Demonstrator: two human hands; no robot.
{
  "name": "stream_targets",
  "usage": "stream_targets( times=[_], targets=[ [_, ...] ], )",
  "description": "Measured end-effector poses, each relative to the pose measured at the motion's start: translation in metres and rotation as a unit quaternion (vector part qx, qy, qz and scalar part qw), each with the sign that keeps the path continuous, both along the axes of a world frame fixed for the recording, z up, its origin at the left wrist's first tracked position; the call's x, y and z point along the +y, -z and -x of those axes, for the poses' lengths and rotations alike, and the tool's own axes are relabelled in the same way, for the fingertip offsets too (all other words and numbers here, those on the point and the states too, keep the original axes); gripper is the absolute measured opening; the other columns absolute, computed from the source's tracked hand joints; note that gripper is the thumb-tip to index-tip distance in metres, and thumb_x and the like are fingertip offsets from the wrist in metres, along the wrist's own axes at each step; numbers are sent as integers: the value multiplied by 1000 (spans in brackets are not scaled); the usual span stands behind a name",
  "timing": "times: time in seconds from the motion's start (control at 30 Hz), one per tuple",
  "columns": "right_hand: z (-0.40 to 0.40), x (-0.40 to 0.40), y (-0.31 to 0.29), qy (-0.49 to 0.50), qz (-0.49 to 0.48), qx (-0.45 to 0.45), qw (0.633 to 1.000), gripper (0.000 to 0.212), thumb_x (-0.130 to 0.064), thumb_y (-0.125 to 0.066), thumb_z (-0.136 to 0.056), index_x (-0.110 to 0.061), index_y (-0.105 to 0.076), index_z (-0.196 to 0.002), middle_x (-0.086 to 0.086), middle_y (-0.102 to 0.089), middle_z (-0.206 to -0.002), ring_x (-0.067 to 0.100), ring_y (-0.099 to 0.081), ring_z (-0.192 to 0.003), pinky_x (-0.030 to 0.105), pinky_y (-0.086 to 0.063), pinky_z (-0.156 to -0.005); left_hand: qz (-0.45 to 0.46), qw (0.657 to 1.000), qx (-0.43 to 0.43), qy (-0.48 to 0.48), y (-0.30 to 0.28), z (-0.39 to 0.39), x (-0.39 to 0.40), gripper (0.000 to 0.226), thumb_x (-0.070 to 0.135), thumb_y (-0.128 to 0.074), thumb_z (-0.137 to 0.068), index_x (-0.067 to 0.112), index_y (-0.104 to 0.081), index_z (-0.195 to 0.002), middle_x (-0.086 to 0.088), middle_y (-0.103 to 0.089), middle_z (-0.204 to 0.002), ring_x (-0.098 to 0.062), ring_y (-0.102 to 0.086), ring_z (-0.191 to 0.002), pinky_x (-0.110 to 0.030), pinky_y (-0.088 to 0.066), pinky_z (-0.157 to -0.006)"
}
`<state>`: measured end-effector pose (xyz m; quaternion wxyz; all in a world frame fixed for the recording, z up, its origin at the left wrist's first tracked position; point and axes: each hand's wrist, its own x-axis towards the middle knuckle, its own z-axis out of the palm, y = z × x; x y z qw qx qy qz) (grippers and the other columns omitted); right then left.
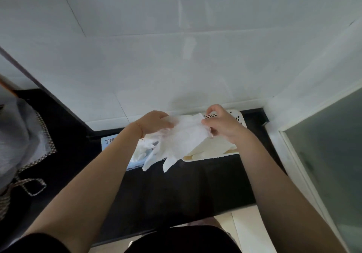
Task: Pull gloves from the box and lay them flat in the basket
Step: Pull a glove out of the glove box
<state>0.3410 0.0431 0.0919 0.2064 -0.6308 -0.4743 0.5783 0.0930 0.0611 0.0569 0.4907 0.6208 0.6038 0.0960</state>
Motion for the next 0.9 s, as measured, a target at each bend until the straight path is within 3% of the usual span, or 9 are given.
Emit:
stream_targets(
  times=[0.13, 0.23, 0.37, 0.43, 0.5, 0.57, 0.63, 0.73, 0.9],
  targets=[
    [-17, -3, 33, -73, -1, -86, 994, 7, -6, -60, -93, -10, -64, -98, 11, -63, -98, 14, -60, -63, 22, -53, -57, -35, 992, 115, 49, 30, -29, 16, 19, 25, -65, -89, 12, -63, -103, -7, -62, -108, -25, -54, -101, -28, -37, -82],
    [-29, 0, 53, -90, -6, -116, 989, 13, -10, -60, -95, -15, -69, -104, 5, -65, -103, 11, -62, -68, 17, -53, -60, -60, 983, 158, 69, 41, -50, 26, 38, 27, -61, -92, 11, -60, -125, -11, -60, -128, -28, -52, -118, -31, -39, -93],
    [-48, 8, 73, -103, 1, -116, 988, 23, -6, -66, -90, -19, -71, -108, 9, -69, -103, 20, -65, -75, 26, -58, -71, -73, 970, 205, 109, 49, -75, 35, 46, 28, -56, -95, 16, -51, -140, -6, -52, -142, -26, -47, -129, -33, -37, -103],
    [-56, 12, 79, -111, 0, -124, 986, 28, -2, -65, -88, -20, -72, -109, 9, -68, -104, 26, -68, -81, 31, -58, -77, -69, 962, 231, 131, 52, -84, 39, 46, 27, -54, -96, 18, -50, -140, -5, -52, -142, -25, -48, -128, -34, -40, -102],
    [-64, 16, 84, -113, 2, -133, 985, 37, 4, -62, -85, -21, -73, -110, 5, -66, -107, 19, -67, -80, 33, -58, -77, -72, 951, 259, 154, 54, -93, 42, 44, 27, -52, -96, 21, -50, -140, -3, -55, -138, -24, -52, -124, -35, -44, -98],
    [-73, 18, 87, -120, 6, -141, 983, 43, 8, -58, -83, -20, -72, -113, -3, -62, -112, 7, -60, -80, 26, -54, -70, -77, 940, 284, 173, 57, -100, 45, 43, 28, -51, -96, 25, -51, -139, -2, -57, -134, -24, -55, -119, -36, -48, -94],
    [-83, 21, 91, -126, 8, -163, 978, 49, 9, -54, -83, -20, -70, -119, -3, -59, -121, 8, -59, -94, 20, -47, -69, -83, 929, 305, 191, 60, -110, 46, 40, 28, -50, -96, 25, -53, -136, -2, -58, -131, -25, -57, -116, -36, -49, -91],
    [-95, 25, 102, -134, 4, -218, 967, 54, 7, -47, -88, -25, -63, -128, -1, -53, -139, 17, -55, -117, 21, -44, -78, -103, 909, 342, 216, 68, -123, 47, 23, 18, -47, -95, 18, -59, -115, -4, -63, -119, -25, -59, -102, -33, -47, -78],
    [-97, 30, 115, -177, -11, -281, 943, 55, 4, -46, -94, -25, -50, -140, 3, -48, -145, 21, -51, -125, 31, -49, -93, -164, 883, 395, 193, 78, -132, 38, 19, 14, -47, -92, 18, -60, -105, -2, -64, -105, -25, -62, -96, -35, -51, -77]
  ],
)
